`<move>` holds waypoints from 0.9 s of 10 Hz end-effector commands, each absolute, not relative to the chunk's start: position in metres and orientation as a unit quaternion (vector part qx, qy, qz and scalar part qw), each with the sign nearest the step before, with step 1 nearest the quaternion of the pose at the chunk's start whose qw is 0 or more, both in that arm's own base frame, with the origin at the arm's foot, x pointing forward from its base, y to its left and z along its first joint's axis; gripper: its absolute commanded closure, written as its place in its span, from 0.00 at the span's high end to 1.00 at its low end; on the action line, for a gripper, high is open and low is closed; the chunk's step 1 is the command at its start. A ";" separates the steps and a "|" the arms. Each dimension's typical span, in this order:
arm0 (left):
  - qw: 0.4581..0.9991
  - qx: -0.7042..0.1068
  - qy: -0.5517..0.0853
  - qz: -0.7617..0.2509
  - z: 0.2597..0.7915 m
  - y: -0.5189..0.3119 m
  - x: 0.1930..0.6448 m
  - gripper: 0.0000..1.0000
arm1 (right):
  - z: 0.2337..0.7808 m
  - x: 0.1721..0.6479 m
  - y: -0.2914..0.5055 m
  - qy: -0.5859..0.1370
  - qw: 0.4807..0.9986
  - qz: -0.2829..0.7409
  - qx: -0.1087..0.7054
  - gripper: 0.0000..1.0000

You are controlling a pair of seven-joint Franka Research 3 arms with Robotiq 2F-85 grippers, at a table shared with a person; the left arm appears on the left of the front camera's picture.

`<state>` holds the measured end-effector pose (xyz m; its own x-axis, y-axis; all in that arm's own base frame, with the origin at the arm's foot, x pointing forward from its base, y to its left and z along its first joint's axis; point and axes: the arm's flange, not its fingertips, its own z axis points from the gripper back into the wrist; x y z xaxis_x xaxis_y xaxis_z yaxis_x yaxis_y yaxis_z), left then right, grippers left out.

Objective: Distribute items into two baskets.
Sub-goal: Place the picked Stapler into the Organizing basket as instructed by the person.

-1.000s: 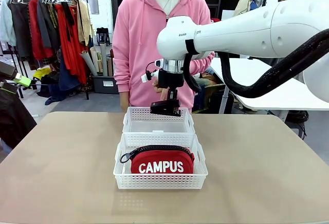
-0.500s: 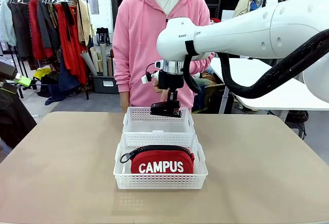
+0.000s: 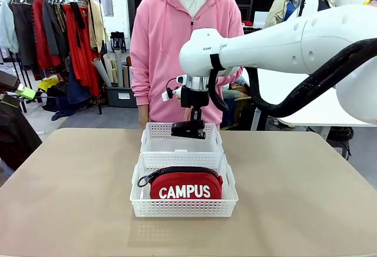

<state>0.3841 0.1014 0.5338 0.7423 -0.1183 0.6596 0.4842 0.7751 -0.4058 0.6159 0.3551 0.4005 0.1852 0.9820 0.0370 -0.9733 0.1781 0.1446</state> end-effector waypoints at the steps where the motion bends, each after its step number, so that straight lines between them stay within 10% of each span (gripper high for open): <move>1: 0.887 -0.293 -0.316 -0.165 0.534 0.101 0.383 1.00 | 0.397 0.630 0.365 0.025 0.746 0.661 0.075 0.07; 9: 0.887 -0.293 -0.316 -0.165 0.534 0.101 0.383 1.00 | 0.355 0.672 0.374 0.043 0.713 0.695 0.075 0.07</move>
<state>0.3841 0.1014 0.5337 0.7423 -0.1184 0.6595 0.4842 0.7751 -0.4059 0.6502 0.3647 0.3471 0.0701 0.9951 0.0699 -0.9827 0.0568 0.1764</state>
